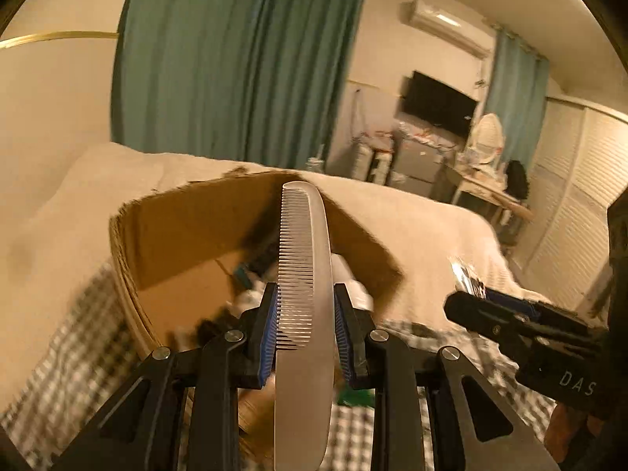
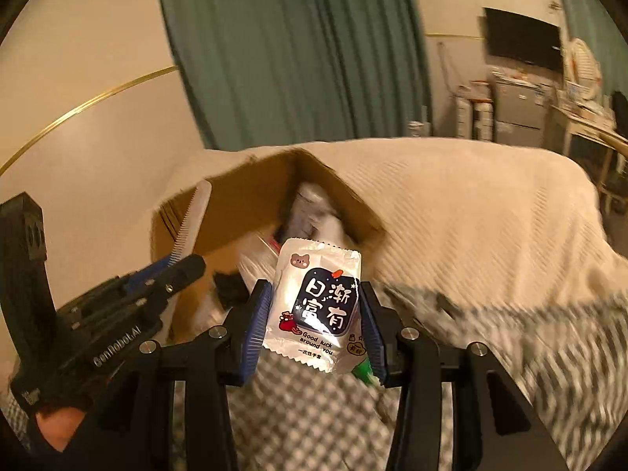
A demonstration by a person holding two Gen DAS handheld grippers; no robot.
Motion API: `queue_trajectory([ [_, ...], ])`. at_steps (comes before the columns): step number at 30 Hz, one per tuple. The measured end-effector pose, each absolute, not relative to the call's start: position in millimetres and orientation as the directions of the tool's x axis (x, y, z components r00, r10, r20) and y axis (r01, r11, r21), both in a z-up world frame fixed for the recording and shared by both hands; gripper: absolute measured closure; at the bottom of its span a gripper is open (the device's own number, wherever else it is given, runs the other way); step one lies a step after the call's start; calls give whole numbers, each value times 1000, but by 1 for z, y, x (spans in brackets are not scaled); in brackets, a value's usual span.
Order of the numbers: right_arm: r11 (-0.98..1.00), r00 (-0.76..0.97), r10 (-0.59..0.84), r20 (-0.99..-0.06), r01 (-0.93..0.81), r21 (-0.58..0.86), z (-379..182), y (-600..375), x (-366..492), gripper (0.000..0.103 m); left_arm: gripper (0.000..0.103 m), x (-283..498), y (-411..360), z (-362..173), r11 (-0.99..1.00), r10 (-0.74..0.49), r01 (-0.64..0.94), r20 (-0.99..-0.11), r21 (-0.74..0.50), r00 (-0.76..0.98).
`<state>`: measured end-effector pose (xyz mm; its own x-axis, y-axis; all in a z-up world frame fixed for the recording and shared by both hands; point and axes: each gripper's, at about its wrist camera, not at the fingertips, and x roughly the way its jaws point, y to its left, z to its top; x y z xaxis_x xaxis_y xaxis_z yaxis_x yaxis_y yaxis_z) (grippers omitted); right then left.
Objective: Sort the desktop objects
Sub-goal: 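Carry the comb and sachet over the cardboard box and open both tools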
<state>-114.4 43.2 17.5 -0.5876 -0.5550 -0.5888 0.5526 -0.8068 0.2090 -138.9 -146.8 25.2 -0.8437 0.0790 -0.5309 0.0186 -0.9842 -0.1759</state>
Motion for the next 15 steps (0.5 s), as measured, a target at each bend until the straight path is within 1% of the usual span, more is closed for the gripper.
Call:
queue_trajectory([
  [3,-800,-568,-557,-606,564,207,13,10,-139,60,77,-156,-165,12,-985,50,48,-549,-164,-834],
  [6,-793,-553,-550,-626,581,183,2,-18,-159,59,76,-167,-177,-4,-981,75,40,-558,-191,-827],
  [7,-793,-555,-545,-628,585,170,-1,-25,-164,58,75,-169,-178,-8,-981,77,37,-557,-190,-827],
  [8,-793,-556,-542,-630,587,164,-3,-29,-168,55,71,-170,-180,-12,-982,77,34,-559,-186,-825],
  [10,-799,-572,-535,-622,582,153,-4,-36,-177,50,51,-168,-177,-13,-986,95,-2,-552,-167,-828],
  [11,-801,-582,-537,-611,578,154,-4,-32,-176,43,24,-165,-176,-12,-988,88,-2,-547,-156,-832],
  [12,-802,-589,-542,-599,576,159,-1,-29,-175,36,12,-161,-174,-10,-989,72,6,-533,-145,-843],
  [14,-811,-598,-538,-594,560,170,5,-17,-173,33,11,-147,-172,-5,-990,60,14,-500,-144,-864],
  [15,-816,-604,-533,-593,551,173,9,-11,-171,33,10,-143,-169,-3,-989,64,13,-497,-151,-865],
])
